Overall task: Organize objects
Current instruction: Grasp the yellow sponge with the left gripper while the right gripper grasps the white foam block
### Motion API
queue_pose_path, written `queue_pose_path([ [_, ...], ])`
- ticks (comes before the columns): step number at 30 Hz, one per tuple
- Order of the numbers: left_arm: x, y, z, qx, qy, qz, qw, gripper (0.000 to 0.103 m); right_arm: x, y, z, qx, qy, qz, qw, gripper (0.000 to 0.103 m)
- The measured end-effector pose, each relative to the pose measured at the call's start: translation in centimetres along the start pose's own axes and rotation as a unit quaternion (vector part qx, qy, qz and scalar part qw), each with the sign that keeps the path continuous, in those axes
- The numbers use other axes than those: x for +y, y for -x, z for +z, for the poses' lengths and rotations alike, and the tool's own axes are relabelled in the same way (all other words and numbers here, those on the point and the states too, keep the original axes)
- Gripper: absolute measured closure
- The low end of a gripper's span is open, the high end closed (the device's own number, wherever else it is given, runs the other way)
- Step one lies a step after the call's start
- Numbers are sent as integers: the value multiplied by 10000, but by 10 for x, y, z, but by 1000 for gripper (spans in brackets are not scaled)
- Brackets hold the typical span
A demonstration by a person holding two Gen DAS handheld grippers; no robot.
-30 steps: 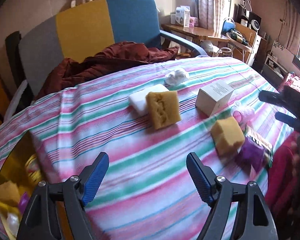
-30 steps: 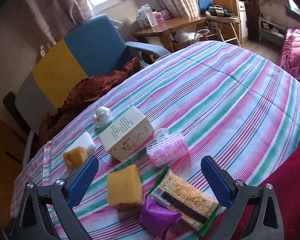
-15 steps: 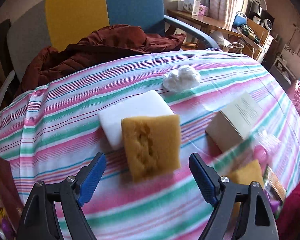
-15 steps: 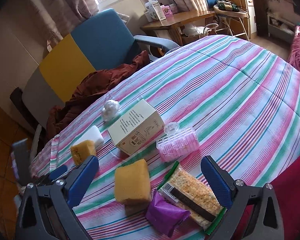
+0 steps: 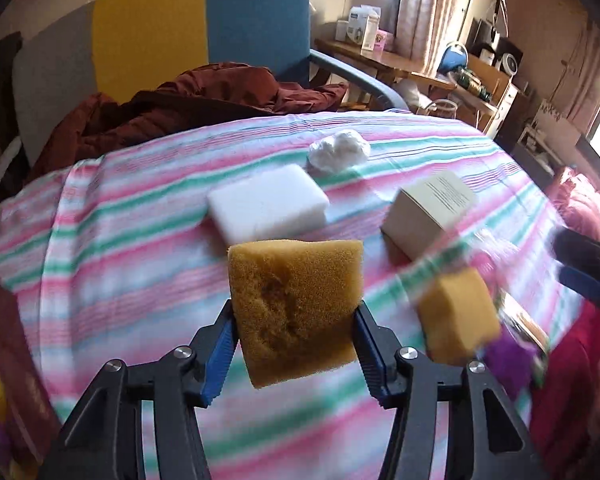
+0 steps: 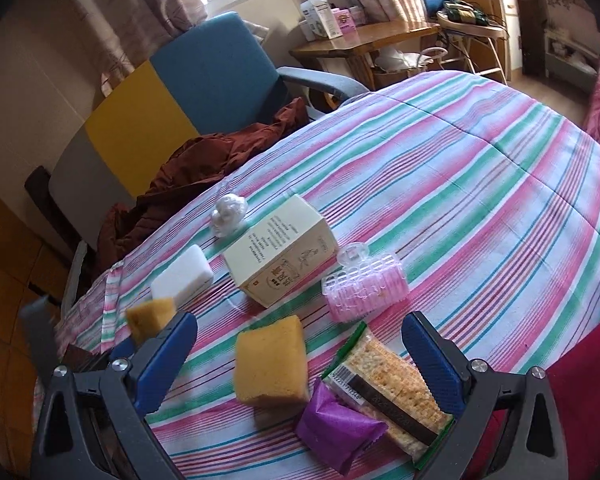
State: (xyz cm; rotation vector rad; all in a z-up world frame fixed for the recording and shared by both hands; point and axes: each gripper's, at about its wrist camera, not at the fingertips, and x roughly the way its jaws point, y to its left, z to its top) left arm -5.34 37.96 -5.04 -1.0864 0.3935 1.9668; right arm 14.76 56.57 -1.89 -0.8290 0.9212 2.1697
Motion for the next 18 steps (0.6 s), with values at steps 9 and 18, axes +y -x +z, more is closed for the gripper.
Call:
queue_pose_path([
  [9, 48, 72, -43, -182, 625, -397, 9971, 47, 79, -27, -19, 563, 1920, 29, 9798, 0],
  [18, 94, 105, -66, -297, 1051, -579, 9923, 47, 188, -103, -23, 490, 5311, -480, 8445, 0],
])
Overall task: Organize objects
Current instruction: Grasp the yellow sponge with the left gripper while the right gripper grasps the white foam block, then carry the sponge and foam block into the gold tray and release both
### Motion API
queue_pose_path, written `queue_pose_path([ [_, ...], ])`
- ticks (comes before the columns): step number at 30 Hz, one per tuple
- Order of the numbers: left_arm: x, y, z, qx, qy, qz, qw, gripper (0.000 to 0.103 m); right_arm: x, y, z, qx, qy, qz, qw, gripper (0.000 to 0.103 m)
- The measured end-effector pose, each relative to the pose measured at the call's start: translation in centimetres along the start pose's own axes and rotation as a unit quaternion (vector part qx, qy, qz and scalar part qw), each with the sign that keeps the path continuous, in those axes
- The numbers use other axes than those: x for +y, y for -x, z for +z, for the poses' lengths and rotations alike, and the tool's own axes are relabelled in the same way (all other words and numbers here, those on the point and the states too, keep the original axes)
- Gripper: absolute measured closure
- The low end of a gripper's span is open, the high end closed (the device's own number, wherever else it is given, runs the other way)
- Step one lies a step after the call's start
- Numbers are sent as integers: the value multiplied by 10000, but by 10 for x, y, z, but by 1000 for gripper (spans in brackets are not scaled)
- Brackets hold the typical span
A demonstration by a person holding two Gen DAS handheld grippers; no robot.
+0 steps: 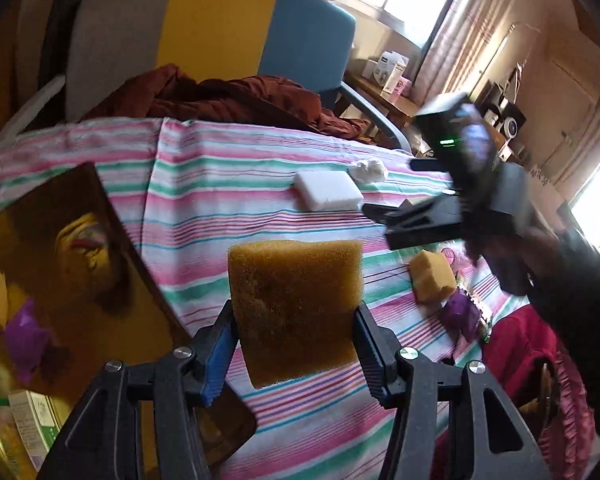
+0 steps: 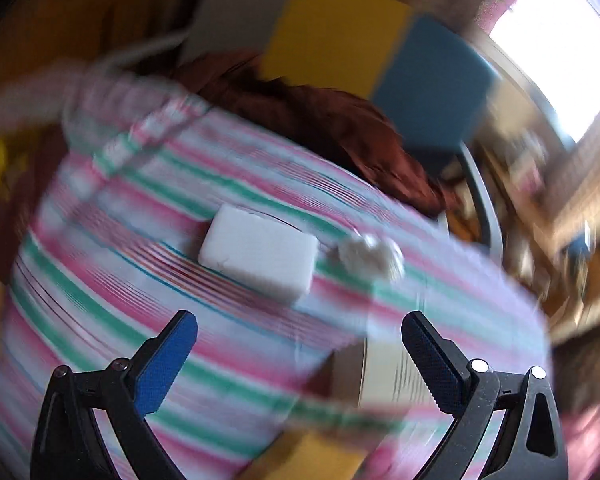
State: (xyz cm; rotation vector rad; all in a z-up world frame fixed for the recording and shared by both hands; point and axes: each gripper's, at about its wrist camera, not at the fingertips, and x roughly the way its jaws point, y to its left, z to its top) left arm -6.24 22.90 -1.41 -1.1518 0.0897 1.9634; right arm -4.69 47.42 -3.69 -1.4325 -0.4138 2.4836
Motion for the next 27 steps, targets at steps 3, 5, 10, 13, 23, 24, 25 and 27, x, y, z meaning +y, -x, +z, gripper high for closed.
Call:
queue_pose_path([
  [3, 10, 0, -1, 55, 130, -74, 9999, 47, 6, -33, 18, 341, 757, 21, 9965, 0],
  [5, 17, 0, -1, 84, 220, -105, 9997, 47, 7, -54, 30, 573, 1042, 187, 9927, 0],
  [10, 26, -9, 1, 203, 395, -228, 9988, 47, 10, -91, 46, 1000, 1580, 569, 9807, 0],
  [13, 26, -14, 2, 254, 440, -272, 9983, 47, 12, -109, 58, 1167, 1846, 773, 9728, 0],
  [23, 18, -17, -5, 371, 499, -335, 9975, 47, -9, -119, 65, 1531, 1470, 1609, 9639, 23],
  [24, 18, -15, -5, 354, 503, -328, 9976, 47, -11, -116, 62, 1534, 1392, 1616, 9648, 23],
  [25, 17, -14, -5, 334, 495, -321, 9977, 47, -12, -112, 59, 1500, 1343, 1588, 9666, 24],
  [27, 15, -10, -7, 303, 474, -299, 9980, 47, -14, -103, 53, 1423, 1245, 1535, 9699, 25],
])
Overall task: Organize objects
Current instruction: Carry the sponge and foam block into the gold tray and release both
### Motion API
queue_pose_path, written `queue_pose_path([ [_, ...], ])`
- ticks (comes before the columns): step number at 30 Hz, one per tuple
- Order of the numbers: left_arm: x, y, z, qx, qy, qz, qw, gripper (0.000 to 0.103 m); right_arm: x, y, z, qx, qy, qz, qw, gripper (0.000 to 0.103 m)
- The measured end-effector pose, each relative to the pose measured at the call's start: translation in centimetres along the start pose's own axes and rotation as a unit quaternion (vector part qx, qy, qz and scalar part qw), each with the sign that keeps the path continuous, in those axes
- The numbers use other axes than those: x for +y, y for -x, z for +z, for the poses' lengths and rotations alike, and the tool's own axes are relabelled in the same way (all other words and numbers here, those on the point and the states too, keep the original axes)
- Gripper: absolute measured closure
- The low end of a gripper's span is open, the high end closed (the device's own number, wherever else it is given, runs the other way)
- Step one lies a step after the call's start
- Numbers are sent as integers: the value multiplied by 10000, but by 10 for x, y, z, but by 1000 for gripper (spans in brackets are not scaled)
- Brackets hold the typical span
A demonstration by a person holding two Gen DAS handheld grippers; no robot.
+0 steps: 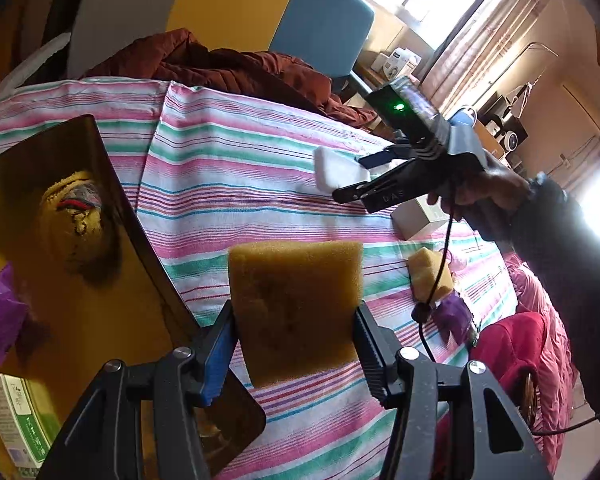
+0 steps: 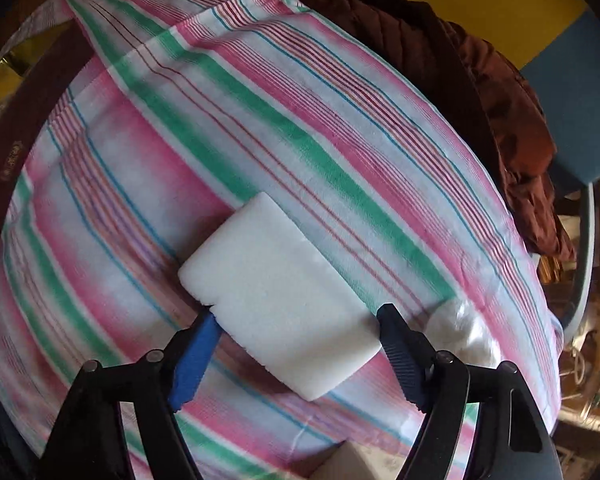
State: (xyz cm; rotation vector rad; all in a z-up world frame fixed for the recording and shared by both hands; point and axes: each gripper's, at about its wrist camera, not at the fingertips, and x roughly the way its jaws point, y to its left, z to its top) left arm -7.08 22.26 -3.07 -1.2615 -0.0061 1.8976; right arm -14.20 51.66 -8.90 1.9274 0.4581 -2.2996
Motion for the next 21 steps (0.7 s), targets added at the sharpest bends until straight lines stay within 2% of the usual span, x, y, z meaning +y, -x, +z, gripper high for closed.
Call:
queue_pose_path([
  [2, -1, 5, -2, -60, -13, 9, 10000, 47, -1, 10, -7, -127, -239, -74, 9996, 26],
  [4, 0, 11, -5, -125, -6, 34, 9999, 47, -1, 26, -19, -363, -595, 79, 9975, 26],
  [6, 3, 17, -9, -171, 17, 56, 9998, 47, 5, 36, -29, -464, -785, -25, 9958, 26],
  [11, 13, 38, -18, -346, 100, 245, 9991, 47, 39, 60, -58, -918, -1240, 112, 9880, 25],
  [16, 38, 66, -24, -613, 294, 549, 9962, 47, 84, 83, -55, -1519, -1545, 477, 9751, 23],
  [21, 73, 100, -20, -1007, 500, 1027, 9883, 47, 130, 102, -30, -2033, -1803, 861, 9585, 22],
])
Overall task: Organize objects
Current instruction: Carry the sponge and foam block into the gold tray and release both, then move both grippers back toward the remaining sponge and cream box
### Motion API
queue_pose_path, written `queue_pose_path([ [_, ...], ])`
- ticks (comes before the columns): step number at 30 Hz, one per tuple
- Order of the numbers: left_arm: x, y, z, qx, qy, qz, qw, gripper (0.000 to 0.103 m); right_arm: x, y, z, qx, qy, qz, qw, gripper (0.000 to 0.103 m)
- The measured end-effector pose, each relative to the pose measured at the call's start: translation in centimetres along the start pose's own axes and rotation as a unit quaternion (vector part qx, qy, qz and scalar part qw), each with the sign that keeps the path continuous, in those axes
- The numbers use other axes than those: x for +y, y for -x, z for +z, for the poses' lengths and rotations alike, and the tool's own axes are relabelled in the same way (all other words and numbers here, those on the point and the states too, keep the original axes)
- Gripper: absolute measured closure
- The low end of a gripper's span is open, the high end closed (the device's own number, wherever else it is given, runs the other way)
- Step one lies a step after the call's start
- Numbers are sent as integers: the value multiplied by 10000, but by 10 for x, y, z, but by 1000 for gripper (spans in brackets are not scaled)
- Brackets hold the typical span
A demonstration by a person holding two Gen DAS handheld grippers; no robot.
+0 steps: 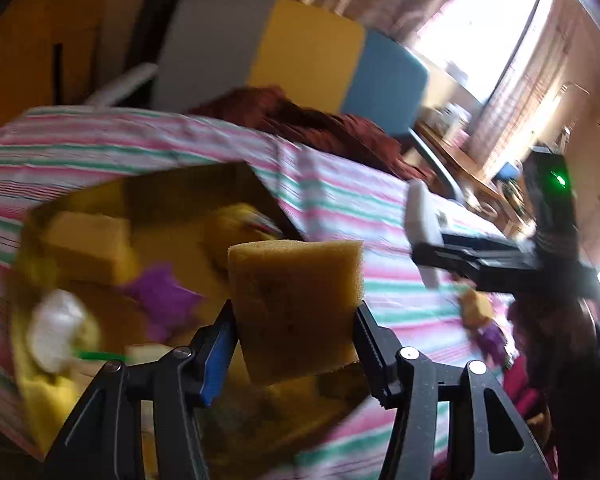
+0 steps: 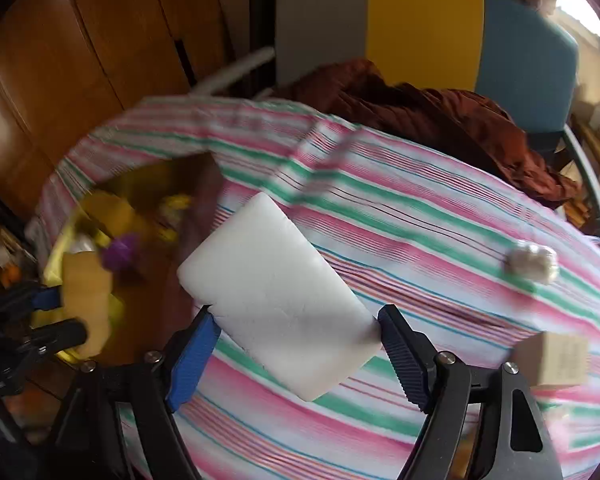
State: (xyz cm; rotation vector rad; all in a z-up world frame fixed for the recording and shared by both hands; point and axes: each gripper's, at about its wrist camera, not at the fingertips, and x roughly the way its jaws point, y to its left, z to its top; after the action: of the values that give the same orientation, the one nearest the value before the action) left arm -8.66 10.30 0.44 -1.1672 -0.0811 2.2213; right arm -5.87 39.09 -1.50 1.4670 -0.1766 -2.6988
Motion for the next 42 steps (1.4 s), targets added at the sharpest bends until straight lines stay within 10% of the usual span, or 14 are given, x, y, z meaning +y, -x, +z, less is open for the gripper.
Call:
queue_pose_path([
  [12, 69, 8, 48, -336, 453, 207, 9982, 45, 90, -14, 24, -235, -894, 759, 9928, 20],
  [22, 95, 1, 54, -391, 994, 183, 9941, 22, 111, -46, 41, -111, -2041, 1343, 9696, 0],
  [42, 60, 46, -29, -649, 494, 1351, 9875, 22, 159, -4, -8, -672, -403, -206, 9967, 0],
])
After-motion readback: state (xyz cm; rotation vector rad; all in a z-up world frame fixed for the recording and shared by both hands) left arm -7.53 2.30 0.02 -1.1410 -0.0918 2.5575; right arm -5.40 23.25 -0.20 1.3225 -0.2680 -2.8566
